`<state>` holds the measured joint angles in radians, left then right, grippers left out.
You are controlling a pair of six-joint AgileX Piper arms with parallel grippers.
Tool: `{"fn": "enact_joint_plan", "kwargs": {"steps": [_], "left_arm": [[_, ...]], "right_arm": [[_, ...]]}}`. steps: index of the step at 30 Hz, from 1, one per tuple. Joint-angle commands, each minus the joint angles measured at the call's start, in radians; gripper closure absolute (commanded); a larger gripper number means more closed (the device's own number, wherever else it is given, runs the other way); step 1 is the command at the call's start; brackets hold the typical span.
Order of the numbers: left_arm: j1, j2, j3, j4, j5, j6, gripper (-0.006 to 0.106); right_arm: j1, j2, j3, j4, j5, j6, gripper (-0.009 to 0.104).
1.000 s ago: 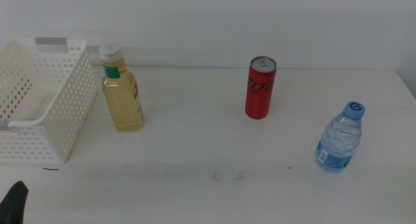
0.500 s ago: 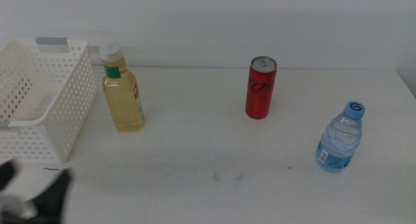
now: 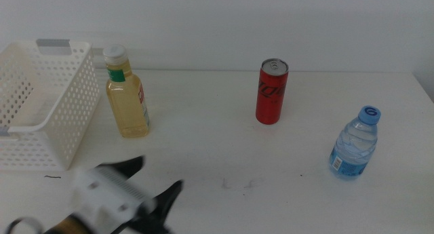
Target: Use arms to grab the bottles and put them into the dustbin to the left of the table.
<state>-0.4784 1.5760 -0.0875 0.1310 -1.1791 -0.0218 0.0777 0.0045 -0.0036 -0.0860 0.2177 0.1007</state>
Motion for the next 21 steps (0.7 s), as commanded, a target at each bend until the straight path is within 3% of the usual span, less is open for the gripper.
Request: {"fn": "enact_joint_plan", "kwargs": {"steps": [1, 9, 13, 21], "left_arm": [[-0.004, 0.071, -0.075, 0.049, -0.042, -0.011, 0.007], [-0.004, 0.198, -0.341, 0.107, -0.042, -0.050, 0.007], [-0.004, 0.203, -0.428, 0.133, 0.081, -0.093, 0.007], [-0.060, 0.271, -0.567, 0.078, 0.157, -0.118, 0.007]], "right_arm": [[-0.009, -0.004, 0.004, -0.005, -0.011, -0.003, 0.005], [-0.009, -0.004, 0.004, -0.005, -0.011, -0.003, 0.005], [-0.009, -0.004, 0.004, -0.005, -0.011, -0.003, 0.005], [-0.009, -0.004, 0.004, -0.005, -0.011, -0.003, 0.005]]}}
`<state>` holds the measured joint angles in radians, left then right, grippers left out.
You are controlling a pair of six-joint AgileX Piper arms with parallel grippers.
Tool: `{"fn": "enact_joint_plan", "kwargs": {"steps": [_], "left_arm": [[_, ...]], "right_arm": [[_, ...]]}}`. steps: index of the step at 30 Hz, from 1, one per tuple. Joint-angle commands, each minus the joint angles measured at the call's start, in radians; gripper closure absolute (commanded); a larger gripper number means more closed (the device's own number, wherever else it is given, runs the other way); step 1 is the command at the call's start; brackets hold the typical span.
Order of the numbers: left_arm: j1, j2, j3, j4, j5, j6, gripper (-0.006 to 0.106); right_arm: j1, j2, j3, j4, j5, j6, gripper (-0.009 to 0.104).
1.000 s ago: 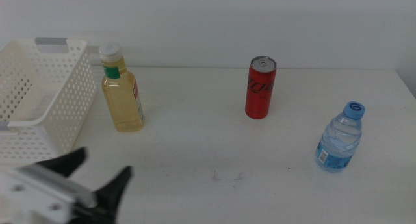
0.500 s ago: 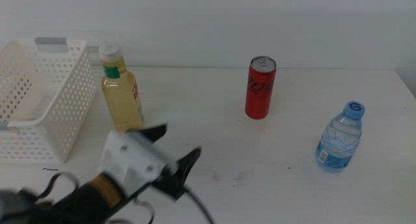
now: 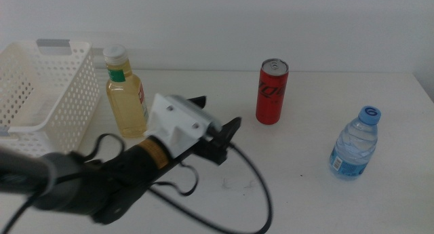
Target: Use arms to grab the bottles and put them into the dustbin to the left of the table.
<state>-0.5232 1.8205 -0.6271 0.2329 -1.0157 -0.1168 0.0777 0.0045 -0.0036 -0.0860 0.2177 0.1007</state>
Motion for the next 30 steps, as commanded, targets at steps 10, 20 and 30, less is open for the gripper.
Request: {"fn": "enact_joint_plan", "kwargs": {"steps": [10, 20, 30], "left_arm": [[-0.036, 0.281, -0.311, 0.030, 0.014, -0.094, 0.007], [-0.036, 0.474, -0.577, 0.051, 0.092, -0.154, 0.007], [-0.072, 0.583, -0.775, 0.054, 0.221, -0.179, 0.007]], "right_arm": [[-0.009, -0.004, 0.004, -0.005, -0.011, -0.003, 0.005], [-0.009, -0.004, 0.004, -0.005, -0.011, -0.003, 0.005], [-0.009, -0.004, 0.004, -0.005, -0.011, -0.003, 0.005]]}}
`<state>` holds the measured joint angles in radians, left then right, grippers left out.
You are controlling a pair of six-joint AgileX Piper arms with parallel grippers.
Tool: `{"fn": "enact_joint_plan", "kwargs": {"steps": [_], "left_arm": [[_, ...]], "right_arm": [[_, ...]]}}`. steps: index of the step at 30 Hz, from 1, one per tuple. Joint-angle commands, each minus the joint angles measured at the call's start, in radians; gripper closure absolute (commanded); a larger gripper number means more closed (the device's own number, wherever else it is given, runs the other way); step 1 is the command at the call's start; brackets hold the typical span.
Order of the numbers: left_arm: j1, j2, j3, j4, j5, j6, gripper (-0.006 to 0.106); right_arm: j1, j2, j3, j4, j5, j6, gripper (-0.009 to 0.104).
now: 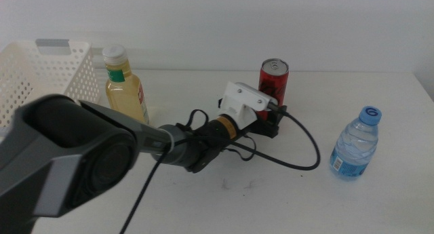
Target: Use arms to grab the bottles and put them into the dustbin to the left of the table.
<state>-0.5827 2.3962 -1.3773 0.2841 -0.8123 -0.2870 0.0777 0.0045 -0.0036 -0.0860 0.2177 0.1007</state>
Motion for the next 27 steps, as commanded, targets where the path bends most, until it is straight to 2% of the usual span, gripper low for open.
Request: {"fn": "enact_joint_plan", "kwargs": {"steps": [1, 5, 11, 14, 16, 17, 21, 22, 23, 27], "left_arm": [[-0.018, 0.016, -0.040, 0.001, 0.029, -0.011, 0.007], [-0.032, 0.051, -0.096, -0.034, 0.039, -0.009, 0.007], [-0.032, 0.061, -0.123, -0.040, 0.085, -0.009, 0.007], [-0.032, 0.061, -0.123, -0.068, 0.097, 0.002, 0.012], [-0.027, 0.061, -0.123, -0.070, 0.114, 0.020, 0.025], [-0.026, 0.059, -0.121, -0.061, 0.122, 0.020, 0.035], [-0.018, -0.002, -0.103, -0.012, 0.245, 0.005, 0.086], [-0.018, -0.030, -0.083, -0.002, 0.284, 0.002, 0.096], [-0.018, -0.070, -0.063, 0.013, 0.332, 0.000, 0.102], [-0.017, -0.256, 0.019, 0.015, 0.576, -0.002, 0.102]], "right_arm": [[-0.009, -0.004, 0.004, -0.005, -0.011, -0.003, 0.005], [-0.009, -0.004, 0.004, -0.005, -0.011, -0.003, 0.005], [-0.009, -0.004, 0.004, -0.005, -0.011, -0.003, 0.005], [-0.009, -0.004, 0.004, -0.005, -0.011, -0.003, 0.005], [-0.009, -0.004, 0.004, -0.005, -0.011, -0.003, 0.005], [-0.009, -0.004, 0.004, -0.005, -0.011, -0.003, 0.005], [-0.009, -0.004, 0.004, -0.005, -0.011, -0.003, 0.005], [-0.009, -0.004, 0.004, -0.005, -0.011, -0.003, 0.005], [-0.009, -0.004, 0.004, -0.005, -0.011, -0.003, 0.005], [-0.009, -0.004, 0.004, -0.005, -0.011, -0.003, 0.005]]}}
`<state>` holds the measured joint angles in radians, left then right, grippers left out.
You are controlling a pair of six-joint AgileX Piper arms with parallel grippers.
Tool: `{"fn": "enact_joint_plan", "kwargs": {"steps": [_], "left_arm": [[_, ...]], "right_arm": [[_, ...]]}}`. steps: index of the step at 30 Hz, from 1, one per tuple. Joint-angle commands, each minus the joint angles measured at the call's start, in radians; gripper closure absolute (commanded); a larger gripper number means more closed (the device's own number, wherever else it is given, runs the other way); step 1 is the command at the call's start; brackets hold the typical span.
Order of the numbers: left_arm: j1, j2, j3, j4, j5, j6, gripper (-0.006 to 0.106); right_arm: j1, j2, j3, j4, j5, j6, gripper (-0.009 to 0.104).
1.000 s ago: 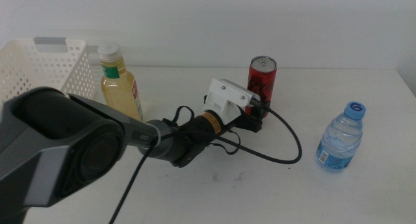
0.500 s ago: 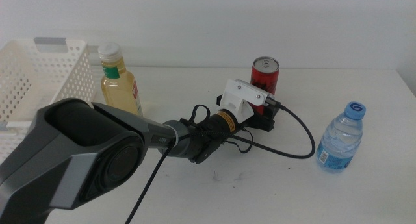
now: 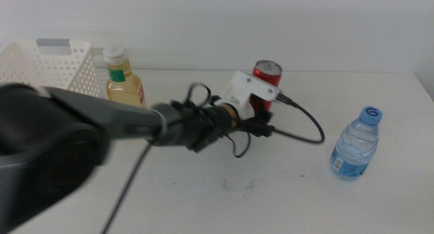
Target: Use arms to grab the bottles and put them into the dustbin to the left of the table.
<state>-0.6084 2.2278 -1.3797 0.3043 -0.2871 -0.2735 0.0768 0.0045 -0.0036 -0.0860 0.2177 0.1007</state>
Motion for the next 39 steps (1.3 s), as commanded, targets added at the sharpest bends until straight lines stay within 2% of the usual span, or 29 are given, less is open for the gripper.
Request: {"fn": "enact_joint_plan", "kwargs": {"steps": [1, 5, 8, 11, 14, 18, 22, 26, 29, 32, 39], "left_arm": [[0.009, -0.128, 0.038, -0.005, 0.116, -0.018, 0.102], [0.000, -0.331, 0.094, -0.022, 0.499, -0.020, 0.102], [0.002, -0.468, 0.093, -0.081, 0.804, -0.020, 0.102], [0.022, -0.575, 0.089, -0.086, 1.004, 0.007, 0.102], [0.092, -0.655, 0.052, -0.099, 1.137, 0.084, 0.102], [0.270, -0.689, -0.080, -0.104, 1.315, 0.185, 0.102], [0.489, -0.664, -0.194, -0.141, 1.369, 0.300, 0.102], [0.708, -0.576, -0.275, -0.286, 1.369, 0.421, 0.102], [0.819, -0.496, -0.281, -0.388, 1.364, 0.504, 0.102], [0.878, -0.411, -0.281, -0.424, 1.364, 0.539, 0.102], [0.885, -0.256, -0.281, -0.401, 1.312, 0.565, 0.101]], "right_arm": [[-0.008, -0.004, 0.004, -0.005, -0.011, -0.003, 0.005], [-0.008, -0.004, 0.004, -0.005, -0.011, -0.003, 0.005], [-0.008, -0.004, 0.004, -0.005, -0.011, -0.003, 0.005], [-0.008, -0.004, 0.004, -0.005, -0.011, -0.003, 0.005], [-0.008, -0.004, 0.004, -0.005, -0.011, -0.003, 0.005], [-0.008, -0.004, 0.004, -0.005, -0.011, -0.003, 0.005], [-0.008, -0.004, 0.004, -0.005, -0.011, -0.003, 0.005], [-0.008, -0.004, 0.004, -0.005, -0.011, -0.003, 0.005], [-0.008, -0.004, 0.004, -0.005, -0.011, -0.003, 0.005], [-0.008, -0.004, 0.004, -0.005, -0.011, -0.003, 0.005], [-0.008, -0.004, 0.004, -0.005, -0.011, -0.003, 0.005]]}}
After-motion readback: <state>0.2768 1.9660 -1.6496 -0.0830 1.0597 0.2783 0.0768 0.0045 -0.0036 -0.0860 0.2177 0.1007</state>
